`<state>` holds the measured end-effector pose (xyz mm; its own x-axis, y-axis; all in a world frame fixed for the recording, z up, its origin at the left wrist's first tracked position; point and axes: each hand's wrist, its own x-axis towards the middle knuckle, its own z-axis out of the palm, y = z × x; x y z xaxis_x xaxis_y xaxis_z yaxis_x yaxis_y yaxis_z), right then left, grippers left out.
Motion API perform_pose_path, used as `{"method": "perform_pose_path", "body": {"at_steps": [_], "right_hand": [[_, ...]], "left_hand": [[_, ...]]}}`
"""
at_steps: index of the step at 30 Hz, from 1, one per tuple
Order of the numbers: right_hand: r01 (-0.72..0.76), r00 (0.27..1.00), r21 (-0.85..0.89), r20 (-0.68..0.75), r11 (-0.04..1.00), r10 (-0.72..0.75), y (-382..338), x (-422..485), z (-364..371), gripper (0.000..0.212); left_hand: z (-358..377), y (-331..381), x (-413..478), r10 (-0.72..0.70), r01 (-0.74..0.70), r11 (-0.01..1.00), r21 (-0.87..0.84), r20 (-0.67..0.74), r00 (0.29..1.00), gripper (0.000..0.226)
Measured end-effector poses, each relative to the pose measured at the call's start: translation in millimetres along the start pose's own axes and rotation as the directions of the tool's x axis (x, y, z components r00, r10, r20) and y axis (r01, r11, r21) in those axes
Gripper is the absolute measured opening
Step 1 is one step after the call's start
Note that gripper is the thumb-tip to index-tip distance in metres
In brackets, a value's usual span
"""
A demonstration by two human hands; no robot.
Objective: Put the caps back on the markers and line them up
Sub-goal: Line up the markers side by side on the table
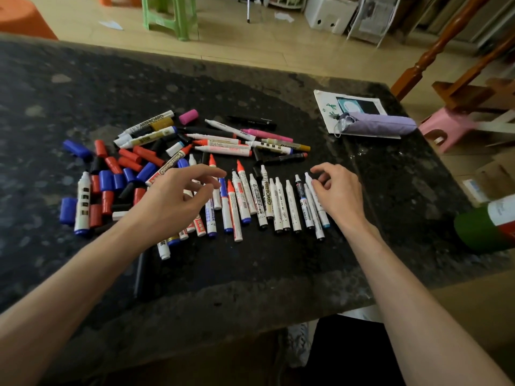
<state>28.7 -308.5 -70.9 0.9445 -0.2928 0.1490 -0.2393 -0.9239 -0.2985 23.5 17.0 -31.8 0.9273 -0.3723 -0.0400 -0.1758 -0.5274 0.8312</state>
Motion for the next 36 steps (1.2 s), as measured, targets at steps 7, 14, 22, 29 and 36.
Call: {"method": "perform_pose_path", "body": {"at_steps": [7, 14, 22, 29, 36], "right_hand": [[0.137, 0.990, 0.130, -0.058, 0.982, -0.130, -49, 14, 18, 0.021], [0.096, 0.995, 0.144, -0.038, 0.985, -0.091, -85, 39, 50, 0.027], [-0.059, 0.996, -0.041, -0.071, 0.997, 0.056, -106, 40, 56, 0.026], [-0.291, 0.911, 0.628, 0.413, 0.721, 0.008, -133, -13, -1, 0.013], [-0.283, 0.829, 0.737, 0.510, 0.614, -0.230, -135, -74, -7, 0.017]], "left_hand": [[-11, -5, -6, -0.022, 0.022, 1.000, -0.006, -0.010, 1.000, 0.032], [-19, -6, -12, -0.036, 0.036, 0.999, -0.001, -0.017, 0.999, 0.032], [-26, -10, -15, -0.042, 0.043, 0.999, 0.031, -0.037, 0.998, 0.031], [-14, -10, -9, -0.102, 0.101, 0.994, -0.049, -0.014, 0.995, 0.037], [12, -2, -1, -0.243, 0.220, 0.950, -0.222, -0.081, 0.967, 0.014]]}}
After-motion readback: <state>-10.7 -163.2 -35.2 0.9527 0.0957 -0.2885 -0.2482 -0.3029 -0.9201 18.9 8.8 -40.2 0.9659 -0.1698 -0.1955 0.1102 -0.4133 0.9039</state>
